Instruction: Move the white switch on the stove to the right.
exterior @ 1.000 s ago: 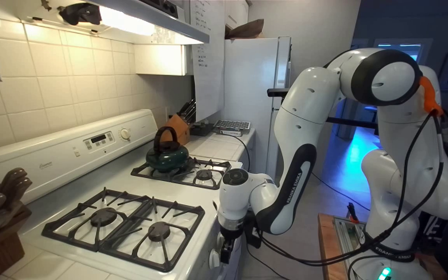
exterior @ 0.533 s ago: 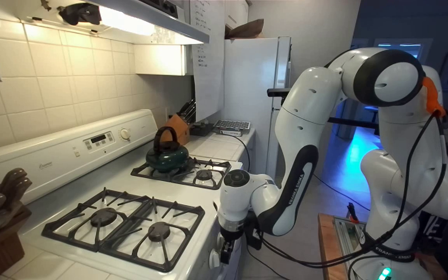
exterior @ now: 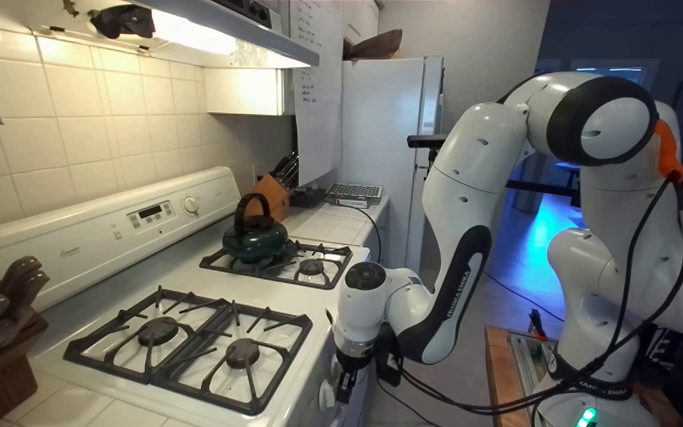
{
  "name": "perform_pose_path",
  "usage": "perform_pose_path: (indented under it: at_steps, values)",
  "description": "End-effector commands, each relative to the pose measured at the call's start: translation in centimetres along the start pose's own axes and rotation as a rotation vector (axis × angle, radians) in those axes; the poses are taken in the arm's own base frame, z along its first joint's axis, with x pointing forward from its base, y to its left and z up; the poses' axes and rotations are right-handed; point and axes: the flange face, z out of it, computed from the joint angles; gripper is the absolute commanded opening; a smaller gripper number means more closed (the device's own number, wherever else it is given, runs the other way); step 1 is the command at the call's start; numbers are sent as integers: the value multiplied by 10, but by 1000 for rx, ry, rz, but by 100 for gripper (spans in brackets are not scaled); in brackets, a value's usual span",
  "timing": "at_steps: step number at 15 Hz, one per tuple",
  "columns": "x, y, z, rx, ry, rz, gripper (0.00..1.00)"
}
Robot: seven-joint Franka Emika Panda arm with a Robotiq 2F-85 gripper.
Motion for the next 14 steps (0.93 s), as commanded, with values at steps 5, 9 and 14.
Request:
perform_pose_path:
  at_steps: [5, 9, 14]
  values:
    - [13, 8, 1, -21, 91, 47, 100]
    - [9, 6, -1, -18, 109, 124, 100]
    - [6, 8, -4, -8, 134, 172, 100]
